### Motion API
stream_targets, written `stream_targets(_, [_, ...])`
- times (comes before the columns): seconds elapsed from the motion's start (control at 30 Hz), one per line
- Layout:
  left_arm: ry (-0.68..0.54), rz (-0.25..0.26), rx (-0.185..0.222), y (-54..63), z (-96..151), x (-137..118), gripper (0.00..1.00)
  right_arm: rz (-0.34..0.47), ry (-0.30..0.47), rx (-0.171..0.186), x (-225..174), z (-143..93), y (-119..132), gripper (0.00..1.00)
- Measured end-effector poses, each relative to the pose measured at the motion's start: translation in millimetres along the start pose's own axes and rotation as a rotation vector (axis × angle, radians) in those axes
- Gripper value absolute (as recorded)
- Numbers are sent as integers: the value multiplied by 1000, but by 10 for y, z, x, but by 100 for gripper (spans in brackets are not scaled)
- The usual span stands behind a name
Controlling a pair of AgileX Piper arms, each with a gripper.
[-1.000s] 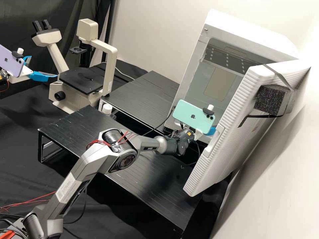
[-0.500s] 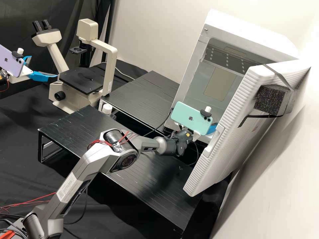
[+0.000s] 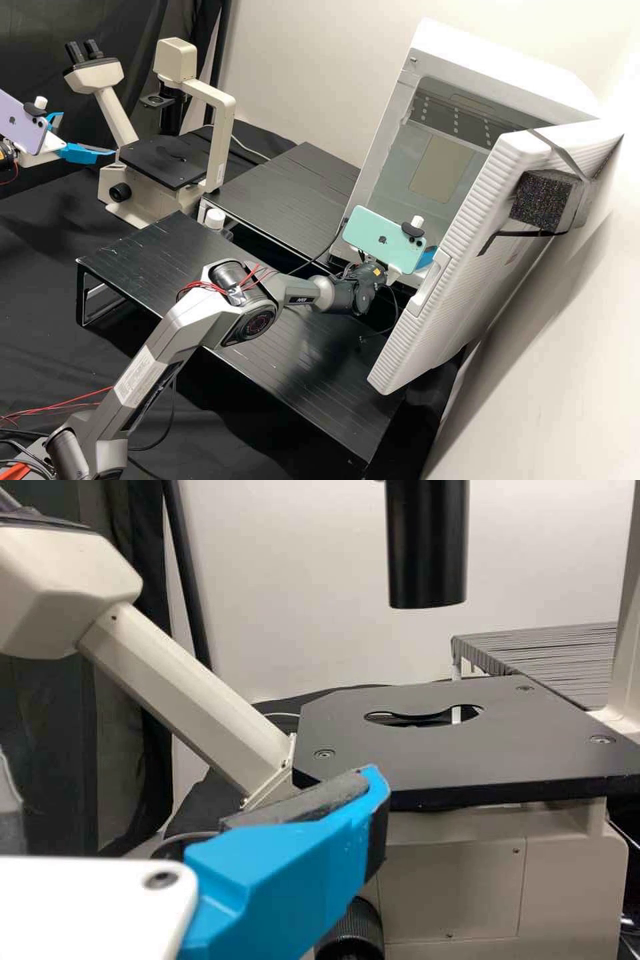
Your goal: Take out the petri dish and place it under the microscope.
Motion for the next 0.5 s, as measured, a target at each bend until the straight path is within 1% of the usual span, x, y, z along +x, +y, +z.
stream_targets(0.07, [0,0,0,0,0,0,100,0,6,6,-5,5,-14,0])
stream_targets(0.2, [0,0,0,0,0,0,100,4,22,32,-55,13,-34,0])
stream_targets(0.37, [0,0,0,0,0,0,100,9,33,40,-174,26,-3,0])
stream_targets(0.5, [0,0,0,0,0,0,100,25,40,49,-350,66,73,0])
